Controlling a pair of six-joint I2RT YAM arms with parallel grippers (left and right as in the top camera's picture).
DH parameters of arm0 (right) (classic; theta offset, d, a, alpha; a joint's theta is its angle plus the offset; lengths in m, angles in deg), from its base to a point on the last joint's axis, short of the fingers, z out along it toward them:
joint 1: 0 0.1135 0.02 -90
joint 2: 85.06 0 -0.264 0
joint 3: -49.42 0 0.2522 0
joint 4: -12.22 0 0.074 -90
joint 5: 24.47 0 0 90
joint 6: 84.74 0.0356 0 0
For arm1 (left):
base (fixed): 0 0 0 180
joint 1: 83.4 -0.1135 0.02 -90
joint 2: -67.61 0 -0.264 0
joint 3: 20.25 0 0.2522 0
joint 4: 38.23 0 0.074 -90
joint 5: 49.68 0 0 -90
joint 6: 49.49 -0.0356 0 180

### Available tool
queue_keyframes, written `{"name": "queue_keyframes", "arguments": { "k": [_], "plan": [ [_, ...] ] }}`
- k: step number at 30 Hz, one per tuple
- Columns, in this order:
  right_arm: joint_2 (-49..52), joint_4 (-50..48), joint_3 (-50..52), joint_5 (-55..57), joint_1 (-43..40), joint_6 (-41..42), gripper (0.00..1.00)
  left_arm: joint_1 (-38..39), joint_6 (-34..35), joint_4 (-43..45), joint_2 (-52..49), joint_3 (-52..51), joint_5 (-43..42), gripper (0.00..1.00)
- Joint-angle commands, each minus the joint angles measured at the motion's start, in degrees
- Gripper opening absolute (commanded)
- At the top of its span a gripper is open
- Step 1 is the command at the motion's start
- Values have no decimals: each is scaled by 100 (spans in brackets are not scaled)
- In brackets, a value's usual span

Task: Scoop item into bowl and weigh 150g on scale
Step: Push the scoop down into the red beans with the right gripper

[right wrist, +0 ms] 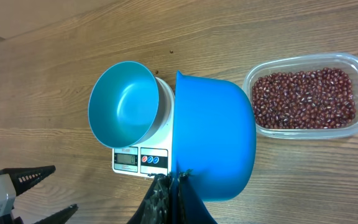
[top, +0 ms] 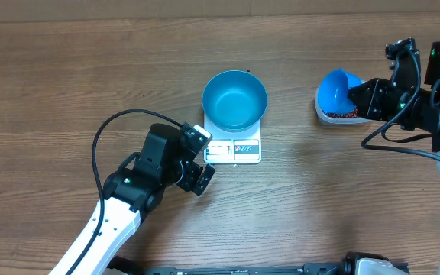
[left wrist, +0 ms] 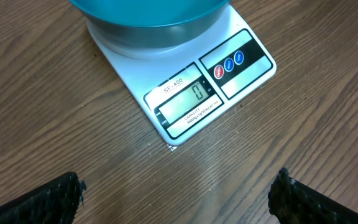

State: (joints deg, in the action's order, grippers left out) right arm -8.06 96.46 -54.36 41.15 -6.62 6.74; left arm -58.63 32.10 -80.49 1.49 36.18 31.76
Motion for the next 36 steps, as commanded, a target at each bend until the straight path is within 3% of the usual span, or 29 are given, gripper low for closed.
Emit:
{"name": "queue_keyframes", "arguments": {
  "k": [1,18,28,36],
  "plan": [
    [-28,-55,-181,39,33,2,4,28,470,114,24,-17,15,100],
    [-28,-33,-181,44,33,4,4,28,501,144,24,-17,15,100],
    [420,92,-376,1410,33,142,3,28,501,144,22,-17,15,99],
    [1217,-358,-616,2509,33,-363,4,28,501,144,24,-17,15,100]
  ]
}}
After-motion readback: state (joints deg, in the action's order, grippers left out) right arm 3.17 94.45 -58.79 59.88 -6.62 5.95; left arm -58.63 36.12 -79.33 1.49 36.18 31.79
